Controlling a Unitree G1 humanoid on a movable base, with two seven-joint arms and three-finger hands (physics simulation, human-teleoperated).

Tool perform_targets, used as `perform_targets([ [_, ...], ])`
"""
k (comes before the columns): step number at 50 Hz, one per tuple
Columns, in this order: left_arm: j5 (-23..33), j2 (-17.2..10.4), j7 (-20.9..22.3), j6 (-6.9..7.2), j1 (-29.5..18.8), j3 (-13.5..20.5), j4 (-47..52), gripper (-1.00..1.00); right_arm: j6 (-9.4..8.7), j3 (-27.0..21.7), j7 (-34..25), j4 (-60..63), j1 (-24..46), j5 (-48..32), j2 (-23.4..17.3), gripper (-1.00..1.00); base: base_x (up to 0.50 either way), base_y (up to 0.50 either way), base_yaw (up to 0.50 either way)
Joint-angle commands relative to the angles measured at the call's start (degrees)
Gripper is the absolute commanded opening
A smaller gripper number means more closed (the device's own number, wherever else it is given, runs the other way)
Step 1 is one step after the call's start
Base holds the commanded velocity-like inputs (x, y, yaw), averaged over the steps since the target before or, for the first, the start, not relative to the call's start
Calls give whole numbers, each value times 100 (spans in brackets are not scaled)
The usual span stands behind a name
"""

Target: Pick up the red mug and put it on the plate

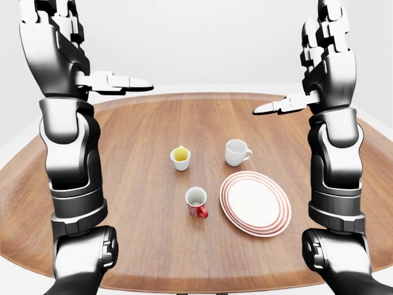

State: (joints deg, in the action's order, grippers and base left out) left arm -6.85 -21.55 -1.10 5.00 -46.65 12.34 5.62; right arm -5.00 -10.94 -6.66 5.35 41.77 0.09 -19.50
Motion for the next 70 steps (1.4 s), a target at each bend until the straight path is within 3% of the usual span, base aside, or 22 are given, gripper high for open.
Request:
perform_targets([
  [1, -3, -5, -1, 0, -15, -5, 33, 100, 0, 9, -27, 7, 0, -33, 6, 100, 29, 0, 0],
  [15, -4, -9, 9, 0, -8, 2, 57, 100, 0, 44, -148, 30, -12, -96, 27, 100, 17, 0, 0],
  [23, 3, -14, 17, 0, -8, 3, 40, 100, 0, 170, -518, 30, 41, -173, -24, 100, 0, 0, 0],
  [30, -1, -37, 31, 0, 16, 23, 90, 100, 0, 605, -1242, -60, 42, -1096, -71, 100, 0, 0, 0],
  [48, -4, -41, 74, 0, 91, 38, 128, 100, 0, 964, -2532, -532, 14, -3216, 529, 100, 0, 0, 0],
  [70, -35, -57, 84, 0, 108, 58, 128, 100, 0, 1043, -3334, -77, -305, -4454, 807, 100, 0, 0, 0],
])
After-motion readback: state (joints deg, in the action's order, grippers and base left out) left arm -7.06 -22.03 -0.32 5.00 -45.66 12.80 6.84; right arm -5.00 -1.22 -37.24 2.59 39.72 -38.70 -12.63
